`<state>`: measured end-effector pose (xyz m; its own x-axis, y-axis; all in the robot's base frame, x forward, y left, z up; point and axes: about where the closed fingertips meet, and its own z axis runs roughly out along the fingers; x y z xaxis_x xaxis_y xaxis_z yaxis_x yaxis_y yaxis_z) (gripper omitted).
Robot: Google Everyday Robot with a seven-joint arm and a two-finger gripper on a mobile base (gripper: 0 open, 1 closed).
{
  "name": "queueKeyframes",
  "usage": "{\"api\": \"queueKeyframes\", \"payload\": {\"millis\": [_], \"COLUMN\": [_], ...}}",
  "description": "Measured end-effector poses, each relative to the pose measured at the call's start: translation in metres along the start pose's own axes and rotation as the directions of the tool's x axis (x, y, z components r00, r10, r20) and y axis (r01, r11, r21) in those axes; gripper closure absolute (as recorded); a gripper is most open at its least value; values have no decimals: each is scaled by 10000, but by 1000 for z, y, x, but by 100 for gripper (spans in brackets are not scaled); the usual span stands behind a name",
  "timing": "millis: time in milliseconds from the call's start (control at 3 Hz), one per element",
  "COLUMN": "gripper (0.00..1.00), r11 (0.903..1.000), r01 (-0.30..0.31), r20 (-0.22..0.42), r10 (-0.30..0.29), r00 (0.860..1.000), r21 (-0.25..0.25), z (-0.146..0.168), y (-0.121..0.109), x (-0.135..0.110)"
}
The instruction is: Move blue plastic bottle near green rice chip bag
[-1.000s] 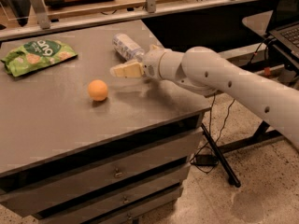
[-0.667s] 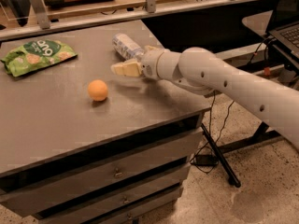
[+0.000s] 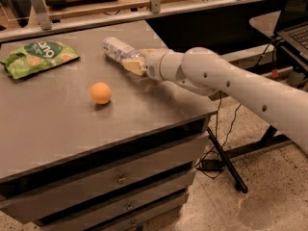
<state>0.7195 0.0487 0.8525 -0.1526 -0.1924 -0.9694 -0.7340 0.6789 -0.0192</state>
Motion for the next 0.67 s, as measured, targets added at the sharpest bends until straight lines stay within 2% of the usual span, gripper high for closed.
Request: {"api": "queueKeyframes", "payload": {"millis": [333, 667], "gripper": [94, 100], "r11": [9994, 9900], "r01": [-22, -37], "r20": [148, 539], "r10": [27, 114], "r00": [9999, 9985], "r21": [-358, -1412], "z": [5, 20], "y": [3, 15], "x": [-7, -26]}}
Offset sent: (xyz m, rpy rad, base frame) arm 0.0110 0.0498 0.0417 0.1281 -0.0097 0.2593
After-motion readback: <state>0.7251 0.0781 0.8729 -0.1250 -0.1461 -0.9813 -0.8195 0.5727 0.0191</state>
